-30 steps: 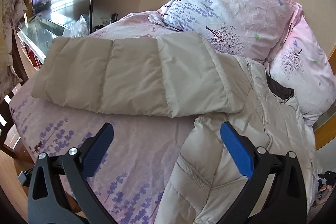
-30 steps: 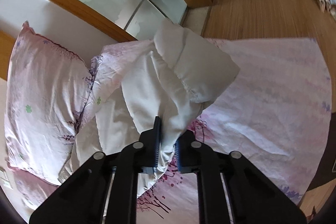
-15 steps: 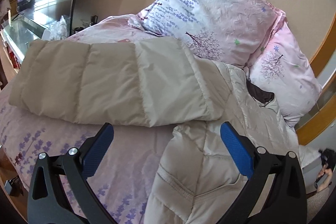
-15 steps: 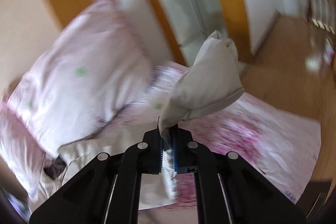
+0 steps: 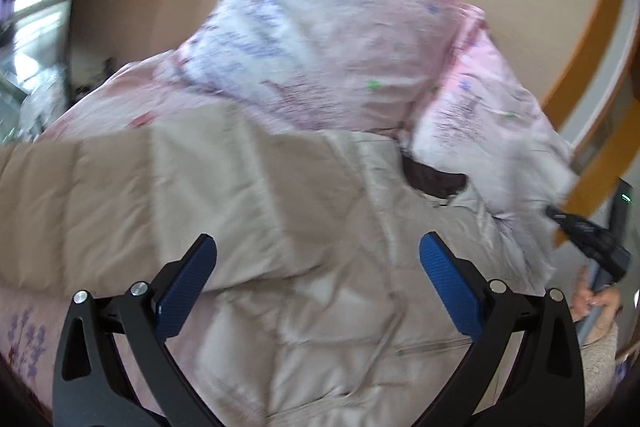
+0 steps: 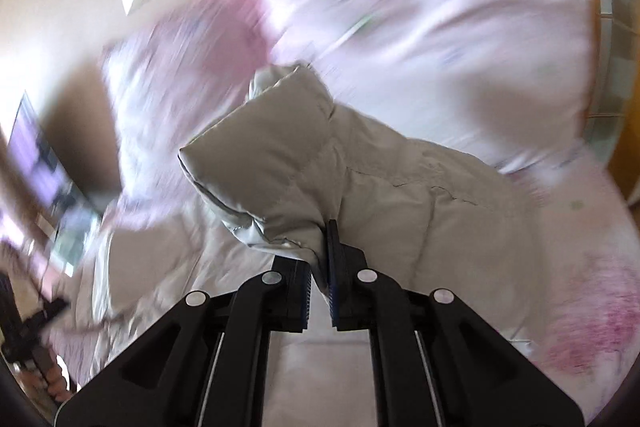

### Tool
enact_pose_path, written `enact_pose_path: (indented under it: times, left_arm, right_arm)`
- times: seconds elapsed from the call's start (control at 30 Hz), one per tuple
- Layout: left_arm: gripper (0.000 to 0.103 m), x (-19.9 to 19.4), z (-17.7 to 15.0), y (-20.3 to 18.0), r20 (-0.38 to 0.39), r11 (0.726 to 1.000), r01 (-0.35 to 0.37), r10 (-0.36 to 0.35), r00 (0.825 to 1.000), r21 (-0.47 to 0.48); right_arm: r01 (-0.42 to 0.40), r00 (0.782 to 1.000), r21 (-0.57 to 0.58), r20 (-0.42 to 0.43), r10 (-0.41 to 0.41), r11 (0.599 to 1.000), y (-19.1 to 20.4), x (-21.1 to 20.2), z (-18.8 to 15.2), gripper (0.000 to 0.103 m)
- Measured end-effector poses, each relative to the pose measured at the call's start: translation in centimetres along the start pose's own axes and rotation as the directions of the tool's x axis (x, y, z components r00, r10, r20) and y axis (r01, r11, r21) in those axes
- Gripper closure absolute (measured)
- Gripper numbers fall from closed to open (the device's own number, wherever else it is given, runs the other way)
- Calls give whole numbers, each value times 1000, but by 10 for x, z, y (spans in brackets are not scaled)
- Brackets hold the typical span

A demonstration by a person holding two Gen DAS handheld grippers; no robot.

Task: Fold large clothes

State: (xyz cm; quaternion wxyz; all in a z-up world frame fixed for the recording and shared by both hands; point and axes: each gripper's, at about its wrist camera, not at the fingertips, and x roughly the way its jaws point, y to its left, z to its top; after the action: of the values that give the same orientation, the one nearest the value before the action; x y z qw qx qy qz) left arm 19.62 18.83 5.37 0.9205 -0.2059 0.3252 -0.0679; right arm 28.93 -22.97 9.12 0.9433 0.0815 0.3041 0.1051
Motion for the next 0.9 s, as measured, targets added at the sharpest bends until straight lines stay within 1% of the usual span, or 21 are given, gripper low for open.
enact_pose_path:
  times: [0.07,0.1,0.17,0.2,0.27,0.3,0.33,0.37,0.4,0.43,0.5,0.57,0.63,0.67,0.7,0.73,0.77,0.8,0.83,0.87,0.9]
  left_arm:
    - [2,7,2,-14,7,999,30,-30,1000,27]
    - [2,15,4,-21,-19,999,43,-42,999,31]
    - [2,34,7,-32,-92,997,67,-65,994,24]
    - [2,41,7,-36,-119,997,68,-66,991,19]
    - [2,57,8,-43,-162,997,82,-80,984,7]
    - [2,66,7,-47,-186,995,101,-99,977,-4]
    - [2,73,6,-51,-206,993,115,-114,972,-9]
    - [2,80,4,-55,-230,991,130,-130,965,-17]
    - [2,90,4,-61,-259,989,147,-149,954,-26]
    - [2,96,3,-66,-279,987,156,-160,947,-34]
    - [3,112,1,-77,-318,982,180,-191,929,-63]
    - [5,124,0,-86,-345,977,199,-214,914,-80]
    - [18,139,-4,-96,-382,975,203,-224,896,-94]
    - [22,146,-6,-100,-401,974,203,-228,887,-103]
    - [30,155,-9,-102,-426,972,200,-233,874,-121]
    - [36,162,-12,-104,-445,970,200,-240,863,-137]
    - [38,168,-14,-106,-461,968,201,-250,852,-152]
    - [44,175,-17,-107,-475,965,200,-257,841,-167]
    - [50,180,-20,-109,-483,965,197,-257,837,-171]
    - [54,184,-22,-110,-487,965,197,-259,834,-175]
    - [62,188,-23,-111,-494,965,191,-256,831,-179]
  right_arm:
    - [-6,996,-60,-87,1,998,25,28,-17,96]
    - [-8,990,-89,-144,-4,996,38,45,-28,95]
    - [-2,970,-137,-243,-32,991,55,70,-46,90]
    - [18,954,-183,-291,-71,983,65,82,-57,89]
    - [50,943,-267,-306,-134,962,77,88,-71,85]
    - [69,940,-314,-297,-167,947,82,87,-75,80]
    - [75,941,-335,-289,-178,939,84,83,-77,63]
    - [78,942,-340,-283,-181,937,82,75,-77,51]
    - [70,950,-324,-267,-163,944,79,64,-76,27]
    - [60,958,-306,-250,-141,950,75,54,-75,16]
    - [58,970,-274,-213,-119,960,63,35,-67,16]
    - [61,978,-204,-182,-99,977,44,13,-61,16]
    - [69,983,-124,-161,-89,990,24,1,-54,16]
    - [72,985,-82,-152,-83,994,13,-4,-49,16]
    - [75,988,-22,-136,-78,997,-2,-13,-46,16]
    - [80,989,6,-127,-79,997,-11,-15,-43,16]
    - [89,990,34,-114,-85,995,-21,-19,-41,16]
    - [106,990,64,-98,-99,992,-31,-24,-38,16]
    - [119,990,84,-87,-111,989,-38,-27,-36,16]
    - [130,989,102,-78,-122,986,-45,-30,-35,16]
    - [139,989,124,-70,-131,982,-52,-33,-34,15]
